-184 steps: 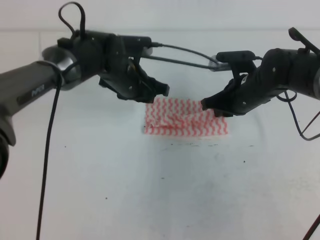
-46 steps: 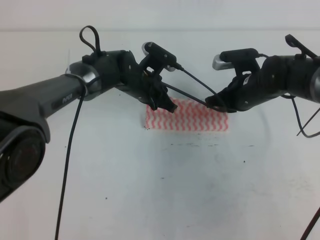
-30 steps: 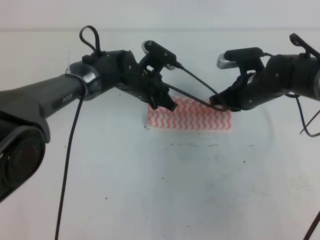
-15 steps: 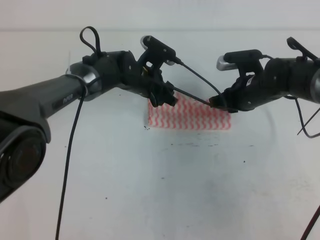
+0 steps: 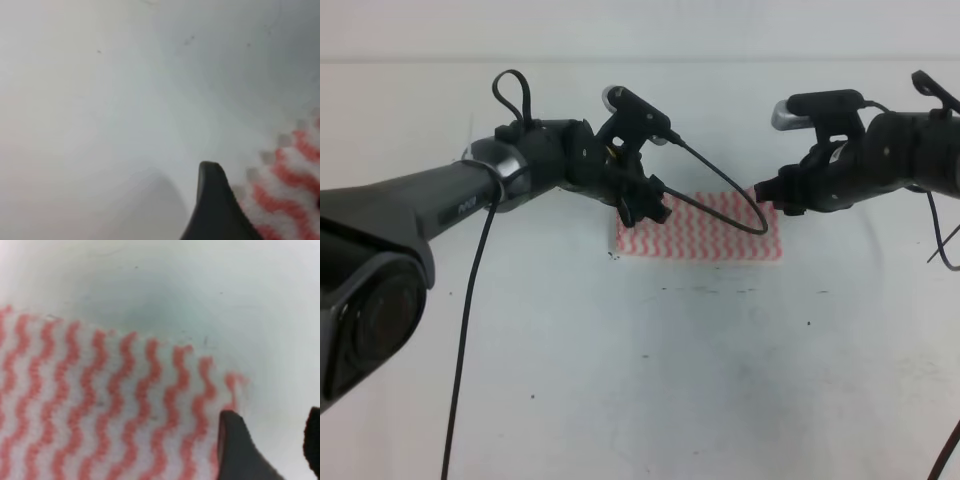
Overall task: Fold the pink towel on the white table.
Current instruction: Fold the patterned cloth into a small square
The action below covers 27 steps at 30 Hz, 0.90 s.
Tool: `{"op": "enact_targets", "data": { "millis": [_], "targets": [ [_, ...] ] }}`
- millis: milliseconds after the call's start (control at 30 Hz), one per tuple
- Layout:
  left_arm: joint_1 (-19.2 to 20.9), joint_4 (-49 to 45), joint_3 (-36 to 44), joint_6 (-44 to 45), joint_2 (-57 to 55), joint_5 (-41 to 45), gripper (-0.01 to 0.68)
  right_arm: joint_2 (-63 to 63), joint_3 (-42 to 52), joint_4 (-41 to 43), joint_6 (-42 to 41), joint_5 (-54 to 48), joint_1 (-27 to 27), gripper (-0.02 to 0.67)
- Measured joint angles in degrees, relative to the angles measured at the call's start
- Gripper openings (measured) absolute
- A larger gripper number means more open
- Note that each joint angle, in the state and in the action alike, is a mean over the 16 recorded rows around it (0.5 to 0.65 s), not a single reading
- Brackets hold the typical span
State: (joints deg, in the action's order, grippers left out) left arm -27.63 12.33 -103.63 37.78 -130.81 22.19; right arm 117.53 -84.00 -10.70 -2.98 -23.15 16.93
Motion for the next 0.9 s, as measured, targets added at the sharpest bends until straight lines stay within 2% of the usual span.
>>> {"op": "enact_targets", "data": {
  "millis": [133,233,667,767,900],
  "targets": [
    [0.02,-1.90,-0.01,-1.53,1.09,-0.77,0.385,-0.09,-1.25,-0.68,0.01,-2.44,-0.72,0.275],
    [0.02,-2.91,-0.02,-3.84,2.64,-0.48,0.357,-0.09,-2.65,-1.35,0.01,-5.30,-1.06,0.276],
    [-0.08,-2.59,-0.02,-13.67,6.44,13.23,0.072,0.01,-9.20,-4.48,0.22,-22.24,-1.38,0.277],
    [-0.12,-2.39,-0.02,-14.11,5.74,16.34,0.027,0.40,-9.72,-4.95,0.51,-24.84,-1.38,0.277],
    [-0.16,-2.31,-0.03,-14.04,4.56,18.52,0.004,1.27,-9.89,-5.84,0.89,-26.95,-1.38,0.277]
  ]
}}
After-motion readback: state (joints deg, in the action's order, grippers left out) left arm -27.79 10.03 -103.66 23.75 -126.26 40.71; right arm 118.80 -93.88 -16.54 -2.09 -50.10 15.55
